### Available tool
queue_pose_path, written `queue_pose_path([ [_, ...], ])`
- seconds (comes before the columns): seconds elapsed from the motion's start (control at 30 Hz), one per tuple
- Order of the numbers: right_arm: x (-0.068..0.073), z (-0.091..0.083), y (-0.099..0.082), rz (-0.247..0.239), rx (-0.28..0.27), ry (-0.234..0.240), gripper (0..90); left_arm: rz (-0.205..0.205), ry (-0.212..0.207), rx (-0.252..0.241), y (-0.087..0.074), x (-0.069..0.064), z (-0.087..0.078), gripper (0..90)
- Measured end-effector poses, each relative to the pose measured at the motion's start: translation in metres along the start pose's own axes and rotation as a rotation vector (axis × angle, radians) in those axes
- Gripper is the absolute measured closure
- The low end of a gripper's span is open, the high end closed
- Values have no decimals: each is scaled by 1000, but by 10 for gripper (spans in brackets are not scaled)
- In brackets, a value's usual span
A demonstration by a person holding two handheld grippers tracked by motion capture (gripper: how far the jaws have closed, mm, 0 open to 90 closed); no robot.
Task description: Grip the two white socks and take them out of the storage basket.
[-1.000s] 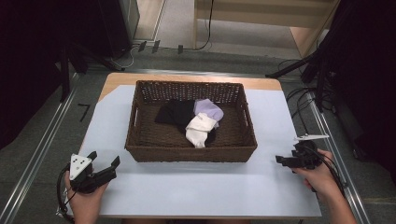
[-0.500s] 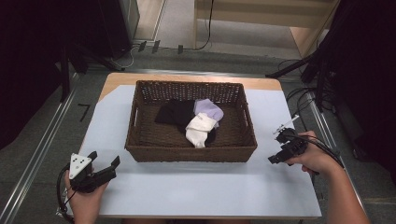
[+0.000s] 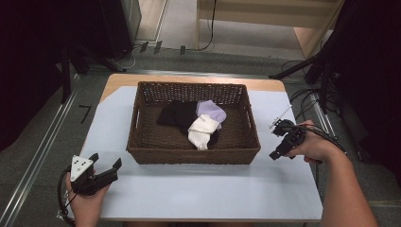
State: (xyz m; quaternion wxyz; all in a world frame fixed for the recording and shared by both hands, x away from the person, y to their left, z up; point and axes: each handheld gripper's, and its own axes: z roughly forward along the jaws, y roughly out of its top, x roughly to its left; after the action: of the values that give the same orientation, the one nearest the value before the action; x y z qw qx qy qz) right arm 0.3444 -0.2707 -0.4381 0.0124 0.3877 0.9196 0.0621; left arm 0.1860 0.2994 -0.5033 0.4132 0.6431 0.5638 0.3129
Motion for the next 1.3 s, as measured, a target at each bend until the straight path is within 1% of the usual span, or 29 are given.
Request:
queue_pose_path([
  [0.07,2,-4,2,-8,8,1,220,0,3,0,0,0,0,154],
  [0.13,3,-8,5,-32,3,4,229,-1,3,0,0,0,0,154],
  [0.17,4,-10,6,-29,3,5,231,1,3,2,0,0,0,154],
  [0.23,5,-15,9,-47,4,1,232,1,4,1,0,0,0,154],
  [0.27,5,-15,9,-47,4,1,232,1,4,1,0,0,0,154],
  [0.3,8,-21,14,-56,8,-4,234,1,4,0,0,0,0,155],
  [0.4,10,-26,18,-66,-2,-2,239,2,6,-1,0,0,0,155],
  [0.43,13,-31,24,-72,-10,1,241,2,6,-1,0,-1,0,155],
  [0.47,15,-33,27,-71,-14,-6,242,2,8,0,0,-1,0,155],
  [0.53,18,-36,33,-75,-21,-5,244,3,8,0,0,-1,0,156],
  [0.57,18,-36,33,-75,-21,-5,244,3,8,0,0,-1,0,156],
  [0.6,22,-37,39,-82,-26,-1,245,2,7,0,0,-1,0,156],
  [0.67,26,-38,46,-95,-21,-12,253,3,8,-1,0,-1,0,156],
  [0.7,26,-38,46,-95,-21,-12,253,3,8,-1,0,-1,0,156],
  [0.73,29,-37,51,-125,3,-47,257,2,6,4,0,-1,0,157],
  [0.8,30,-36,54,-132,25,-57,258,1,5,2,0,-1,0,157],
  [0.87,29,-39,56,-119,33,-60,261,1,5,4,0,-1,0,157],
  [0.9,28,-41,56,-109,23,-52,262,1,6,4,0,-1,0,157],
  [0.93,27,-43,56,-99,28,-54,265,1,6,4,0,-1,0,157],
  [0.97,26,-46,57,-103,20,-63,269,2,7,5,0,-1,0,157],
  [1.03,25,-51,58,-91,-8,-55,274,2,10,4,0,-1,1,158],
  [1.1,27,-53,59,-92,4,-67,275,3,11,2,0,-1,1,158],
  [1.13,28,-53,59,-104,3,-67,277,2,10,2,0,-1,1,158],
  [1.23,29,-57,62,-113,17,-77,277,3,9,1,0,-1,1,158],
  [1.3,29,-60,63,-108,12,-71,279,2,9,1,0,-1,0,158],
])
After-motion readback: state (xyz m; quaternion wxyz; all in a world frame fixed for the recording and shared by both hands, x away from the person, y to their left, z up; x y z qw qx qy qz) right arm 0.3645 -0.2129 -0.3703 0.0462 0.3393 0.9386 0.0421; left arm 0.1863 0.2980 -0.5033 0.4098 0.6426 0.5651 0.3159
